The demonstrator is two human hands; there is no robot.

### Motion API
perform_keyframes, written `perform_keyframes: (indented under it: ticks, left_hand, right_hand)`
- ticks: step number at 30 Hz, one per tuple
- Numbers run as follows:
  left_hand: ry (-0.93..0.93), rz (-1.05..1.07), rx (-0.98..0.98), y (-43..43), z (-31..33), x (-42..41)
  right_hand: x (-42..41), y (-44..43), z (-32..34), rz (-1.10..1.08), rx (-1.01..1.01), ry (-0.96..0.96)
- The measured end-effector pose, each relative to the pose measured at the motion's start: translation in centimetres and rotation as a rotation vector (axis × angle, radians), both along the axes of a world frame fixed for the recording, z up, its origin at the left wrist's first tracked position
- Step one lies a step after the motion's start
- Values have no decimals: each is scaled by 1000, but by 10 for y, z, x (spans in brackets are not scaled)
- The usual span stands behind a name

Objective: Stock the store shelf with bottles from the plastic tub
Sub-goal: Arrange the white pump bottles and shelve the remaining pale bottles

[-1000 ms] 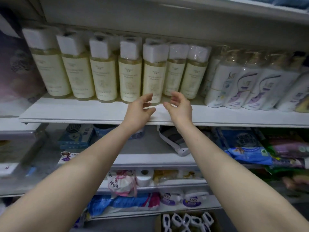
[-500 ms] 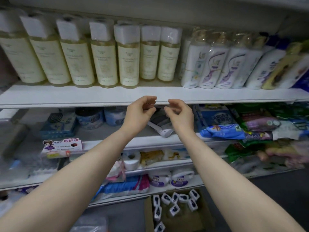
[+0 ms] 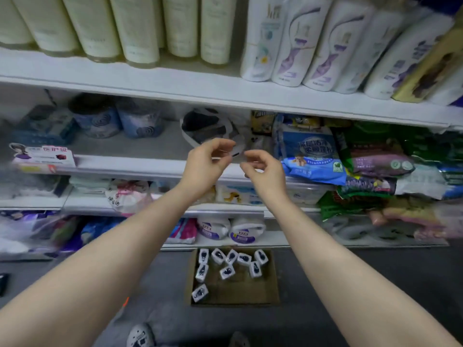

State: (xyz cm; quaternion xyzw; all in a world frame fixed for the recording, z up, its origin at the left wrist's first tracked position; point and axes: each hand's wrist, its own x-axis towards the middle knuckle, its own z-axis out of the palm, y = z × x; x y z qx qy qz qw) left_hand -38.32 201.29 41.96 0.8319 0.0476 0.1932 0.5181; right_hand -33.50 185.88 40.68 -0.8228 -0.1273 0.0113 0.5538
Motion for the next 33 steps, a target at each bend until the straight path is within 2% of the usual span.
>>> perform_keyframes:
  ticks: [11, 19, 25, 33]
  left_hand:
    - [182, 114, -127, -65, -90, -25]
    - [305, 137, -142, -67, -165, -38]
    - [372, 150, -134, -61, -227, -41]
    - [518, 166, -227, -69, -323, -46]
  right_hand:
    - [-11, -64, -84, 112, -33, 167]
    - [-23, -67, -167, 110, -106, 283]
    - [-25, -66, -224, 122, -170, 290]
    - [-37, -76, -323, 128, -241, 390]
